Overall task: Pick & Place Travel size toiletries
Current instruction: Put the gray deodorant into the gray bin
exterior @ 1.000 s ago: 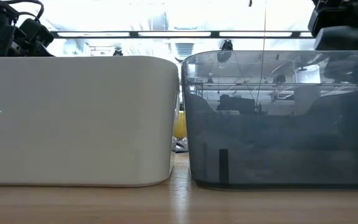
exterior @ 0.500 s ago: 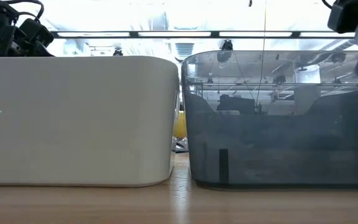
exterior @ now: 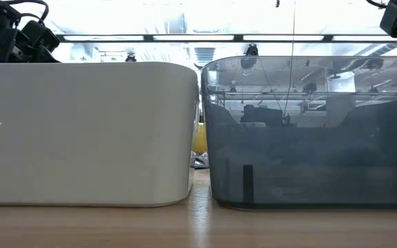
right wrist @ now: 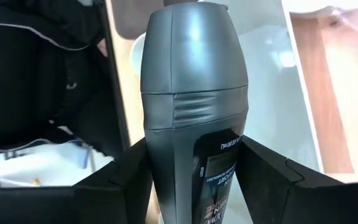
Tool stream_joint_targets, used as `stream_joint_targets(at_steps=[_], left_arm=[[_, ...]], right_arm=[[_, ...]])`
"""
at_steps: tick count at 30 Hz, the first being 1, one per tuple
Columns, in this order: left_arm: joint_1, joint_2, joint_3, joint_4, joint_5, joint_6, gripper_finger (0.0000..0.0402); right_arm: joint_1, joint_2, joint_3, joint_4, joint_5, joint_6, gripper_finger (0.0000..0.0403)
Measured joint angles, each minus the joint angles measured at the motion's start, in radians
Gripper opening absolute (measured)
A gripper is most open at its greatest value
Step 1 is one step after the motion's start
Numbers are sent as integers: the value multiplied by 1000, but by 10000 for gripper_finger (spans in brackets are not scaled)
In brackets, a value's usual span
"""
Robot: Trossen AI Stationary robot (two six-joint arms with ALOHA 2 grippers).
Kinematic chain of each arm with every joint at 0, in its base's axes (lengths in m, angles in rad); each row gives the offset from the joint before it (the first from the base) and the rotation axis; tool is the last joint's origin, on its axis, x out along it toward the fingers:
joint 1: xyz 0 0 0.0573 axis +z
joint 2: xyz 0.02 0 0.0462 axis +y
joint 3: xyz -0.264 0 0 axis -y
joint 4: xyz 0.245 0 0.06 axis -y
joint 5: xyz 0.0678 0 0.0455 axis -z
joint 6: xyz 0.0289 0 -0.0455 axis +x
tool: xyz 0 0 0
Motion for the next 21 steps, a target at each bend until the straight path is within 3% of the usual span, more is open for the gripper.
stream_joint_targets(at_steps=[6,21], left_arm=[[0,0,0,0,0,0,171],[0,0,0,0,0,0,171]], right_arm=[[62,45,0,58,74,3,198],[165,254,-2,88,103,-71,196]])
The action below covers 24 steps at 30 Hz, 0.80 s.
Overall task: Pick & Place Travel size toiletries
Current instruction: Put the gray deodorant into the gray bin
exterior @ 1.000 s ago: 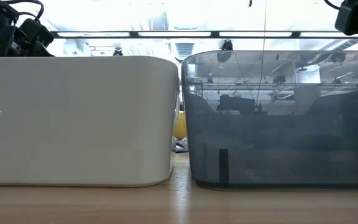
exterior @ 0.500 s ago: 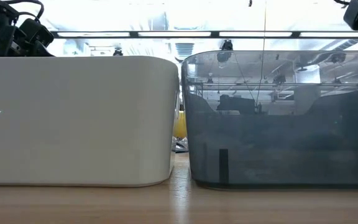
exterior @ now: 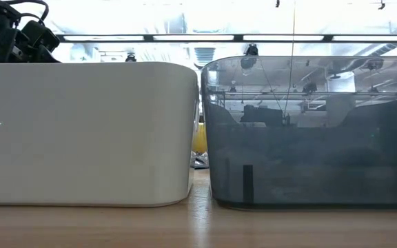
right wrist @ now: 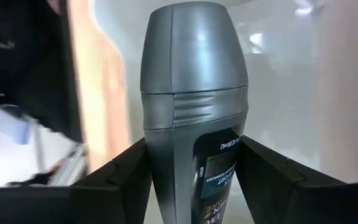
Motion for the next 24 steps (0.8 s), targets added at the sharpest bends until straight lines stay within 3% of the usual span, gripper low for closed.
stream_joint_targets(at_steps=[15,24], left_arm=[[0,0,0,0,0,0,171],[0,0,0,0,0,0,171]], right_arm=[[-1,127,0,3,54,-72,226],[-2,163,2,3,64,-58,214]])
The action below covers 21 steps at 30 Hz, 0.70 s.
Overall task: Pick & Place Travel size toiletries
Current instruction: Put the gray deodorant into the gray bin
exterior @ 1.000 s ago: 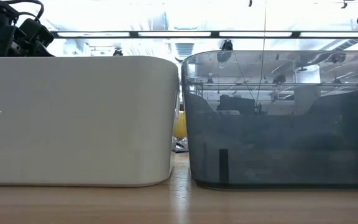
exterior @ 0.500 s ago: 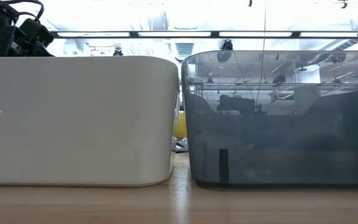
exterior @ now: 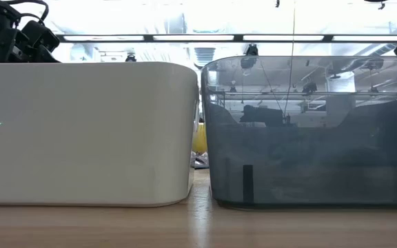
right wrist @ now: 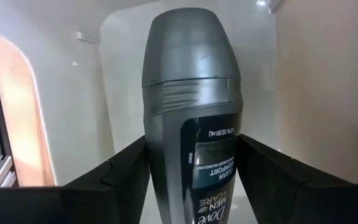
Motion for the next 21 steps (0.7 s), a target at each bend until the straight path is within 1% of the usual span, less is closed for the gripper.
stream_joint_targets(at_steps=[5,17,21], left_arm=[[0,0,0,0,0,0,171],[0,0,0,0,0,0,171],[0,0,0,0,0,0,171]], right_arm=[[0,-17,-3,5,-3,12,214],[1,-18,-3,9,12,12,259],[1,-18,-2,-10,15,96,269]])
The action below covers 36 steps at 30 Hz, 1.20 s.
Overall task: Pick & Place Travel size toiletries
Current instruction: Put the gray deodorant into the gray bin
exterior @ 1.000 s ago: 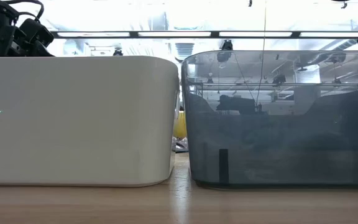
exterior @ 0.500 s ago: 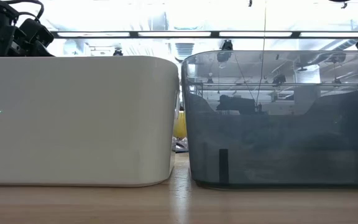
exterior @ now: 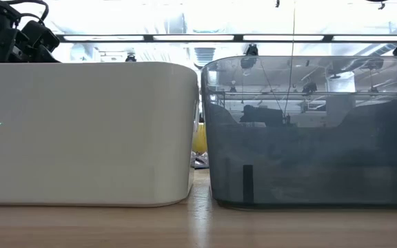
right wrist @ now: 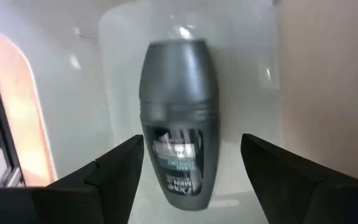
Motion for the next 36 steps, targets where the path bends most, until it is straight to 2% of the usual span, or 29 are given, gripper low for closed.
stream_joint_targets(at_steps=[5,13,26,30,36], left_arm=[[0,0,0,0,0,0,171],[0,0,0,0,0,0,171],[0,0,0,0,0,0,171],[0,0,0,0,0,0,171],[0,0,0,0,0,0,171]], right_arm=[[0,0,0,3,1,43,278],[0,-1,12,5,2,-13,295],[0,-5,200,-202,116,-99,323],[-1,-5,226,-231,202,-121,334],[-24,-5,245,-259,420,-123,355]])
